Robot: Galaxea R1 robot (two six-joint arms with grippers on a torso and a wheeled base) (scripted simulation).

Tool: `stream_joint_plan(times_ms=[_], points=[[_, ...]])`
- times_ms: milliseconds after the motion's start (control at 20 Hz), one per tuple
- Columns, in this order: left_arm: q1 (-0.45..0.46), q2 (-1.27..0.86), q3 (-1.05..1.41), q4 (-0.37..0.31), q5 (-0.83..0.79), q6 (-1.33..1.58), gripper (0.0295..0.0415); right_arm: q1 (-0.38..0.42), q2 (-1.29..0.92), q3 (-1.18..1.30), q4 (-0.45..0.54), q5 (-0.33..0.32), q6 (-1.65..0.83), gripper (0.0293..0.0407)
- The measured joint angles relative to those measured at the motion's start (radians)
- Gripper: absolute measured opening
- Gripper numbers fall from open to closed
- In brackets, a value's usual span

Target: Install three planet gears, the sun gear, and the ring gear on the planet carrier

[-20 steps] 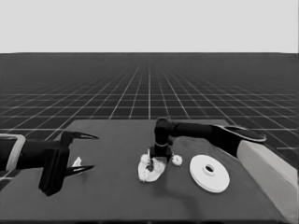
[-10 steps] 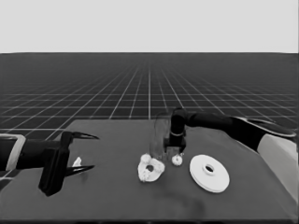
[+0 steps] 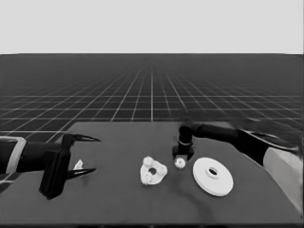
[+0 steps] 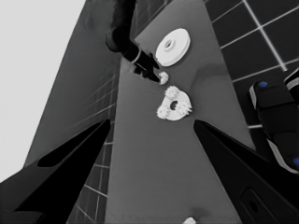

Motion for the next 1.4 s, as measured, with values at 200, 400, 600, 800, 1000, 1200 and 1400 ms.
stream_joint_plan(times_ms=[200, 400, 600, 800, 1000, 1200, 1400], points=[[0.0, 0.0, 0.0, 0.0, 0.0, 0.0, 0.0385, -0.056, 0.023, -0.061, -0.041, 0.038, -0.028, 0.0385], [0.0, 0.0, 0.0, 0.0, 0.0, 0.0, 0.0385, -0.062, 0.026, -0.068, -0.045, 0.043, -0.032, 0.0385], [0.0, 0.0, 0.0, 0.0, 0.0, 0.0, 0.0385, -0.062, 0.026, -0.069, -0.046, 0.044, -0.032, 0.0312], [0.0, 0.0, 0.0, 0.0, 0.0, 0.0, 0.0385, -0.062, 0.027, -0.069, -0.046, 0.044, -0.032, 0.0312], [0.0, 0.0, 0.0, 0.0, 0.0, 0.0, 0.0385, 0.05, -0.019, 0.049, 0.044, -0.034, 0.024, 0.0312], [0.0, 0.0, 0.0, 0.0, 0.0, 0.0, 0.0385, 0.115, -0.026, 0.069, 0.097, -0.063, 0.033, 0.0312], [0.0, 0.0, 0.0, 0.0, 0.0, 0.0, 0.0385, 0.121, -0.026, 0.069, 0.103, -0.066, 0.033, 0.0312]])
